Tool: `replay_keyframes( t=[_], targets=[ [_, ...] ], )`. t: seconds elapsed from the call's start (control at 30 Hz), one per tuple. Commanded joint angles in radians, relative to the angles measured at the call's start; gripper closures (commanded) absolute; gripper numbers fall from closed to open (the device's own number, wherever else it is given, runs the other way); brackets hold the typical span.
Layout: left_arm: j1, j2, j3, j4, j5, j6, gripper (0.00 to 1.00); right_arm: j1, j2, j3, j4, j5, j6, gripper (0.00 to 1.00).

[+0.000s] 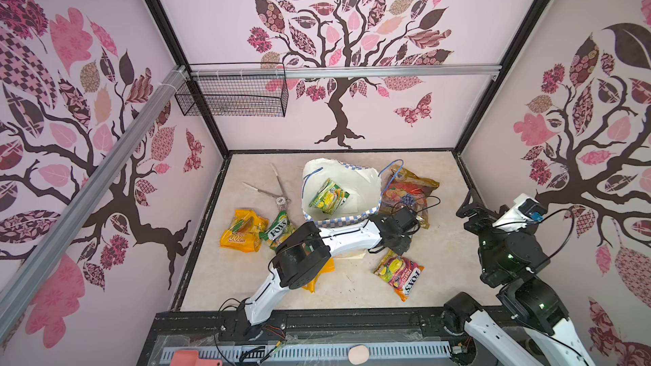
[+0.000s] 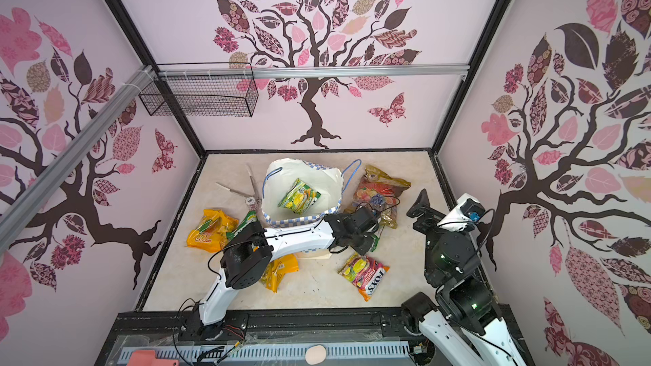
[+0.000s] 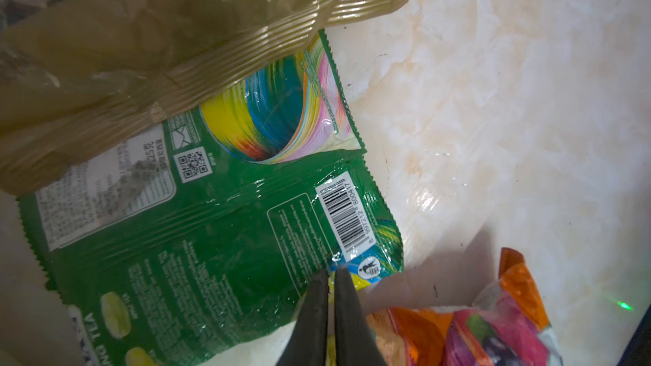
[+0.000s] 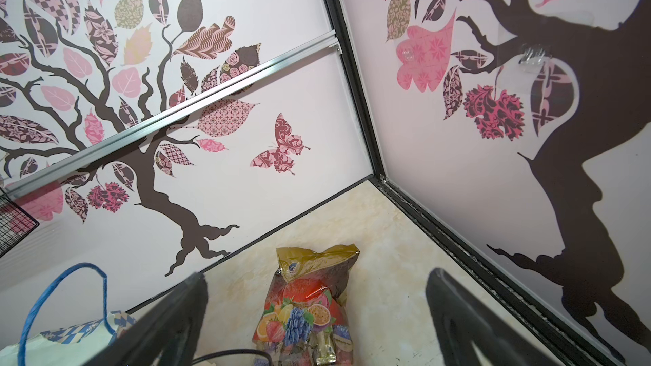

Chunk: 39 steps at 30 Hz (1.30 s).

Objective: Take the snacks out of the paper bag
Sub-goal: Place the snack at the bottom-center of the table, then pick up the snack from the paper bag.

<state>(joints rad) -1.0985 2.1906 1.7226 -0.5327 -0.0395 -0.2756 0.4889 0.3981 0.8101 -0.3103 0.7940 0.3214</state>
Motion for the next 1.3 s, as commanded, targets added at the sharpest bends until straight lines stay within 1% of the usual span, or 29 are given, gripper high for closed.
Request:
replay_keyframes(
  t=[0.0, 0.1, 0.4, 0.5, 0.57, 0.67, 0.77, 0.87, 0.97, 1.0, 1.07, 1.17, 1.2, 1.23, 1.27],
  targets=[
    [0.002, -0.059, 0.06, 0.005, -0.009, 0.028, 0.85, 0.003, -0.011, 0.001, 0.018, 0.011, -0.003, 0.0],
    [0.001, -0.092, 0.071, -0.006, -0.012, 0.04, 0.81, 0.003, -0.012, -0.003, 0.027, 0.009, -0.005, 0.0],
    [-0.003, -0.247, 0.107, -0.017, -0.011, 0.066, 0.6, 0.002, -0.012, -0.003, 0.027, -0.002, -0.002, 0.0],
    [-0.008, -0.313, 0.118, -0.018, -0.017, 0.083, 0.58, 0.004, -0.015, -0.003, 0.023, -0.023, -0.004, 0.0],
    [-0.011, -0.36, 0.126, -0.023, -0.025, 0.096, 0.57, 0.003, -0.015, -0.005, 0.023, -0.062, -0.017, 0.0],
    [-0.014, -0.441, 0.123, -0.026, -0.063, 0.123, 0.56, 0.002, 0.001, -0.003, 0.021, -0.212, -0.06, 0.0],
    [-0.015, -0.536, 0.095, -0.031, -0.136, 0.154, 0.55, 0.003, 0.068, 0.024, -0.012, -0.445, -0.096, 0.0],
    [-0.011, -0.625, 0.054, -0.031, -0.209, 0.176, 0.52, 0.002, 0.143, 0.058, -0.036, -0.66, -0.104, 0.0],
    [0.012, -0.697, 0.023, -0.065, -0.272, 0.17, 0.49, 0.003, 0.205, 0.089, -0.03, -0.897, -0.115, 0.0],
    [0.021, -0.716, 0.016, -0.081, -0.293, 0.162, 0.47, 0.002, 0.224, 0.104, -0.03, -0.951, -0.111, 0.0],
    [0.038, -0.755, 0.003, -0.126, -0.34, 0.155, 0.44, 0.003, 0.272, 0.154, -0.052, -1.034, -0.098, 0.0],
    [0.074, -0.805, -0.006, -0.211, -0.384, 0.145, 0.4, 0.002, 0.371, 0.267, -0.144, -1.106, -0.081, 0.0],
    [0.101, -0.818, -0.008, -0.24, -0.371, 0.133, 0.39, 0.004, 0.407, 0.312, -0.18, -1.131, -0.078, 0.0],
    [0.143, -0.832, -0.013, -0.27, -0.327, 0.108, 0.38, 0.003, 0.44, 0.356, -0.209, -1.155, -0.077, 0.0],
    [0.195, -0.849, -0.02, -0.288, -0.26, 0.076, 0.36, 0.004, 0.467, 0.389, -0.229, -1.17, -0.075, 0.0]
  ],
)
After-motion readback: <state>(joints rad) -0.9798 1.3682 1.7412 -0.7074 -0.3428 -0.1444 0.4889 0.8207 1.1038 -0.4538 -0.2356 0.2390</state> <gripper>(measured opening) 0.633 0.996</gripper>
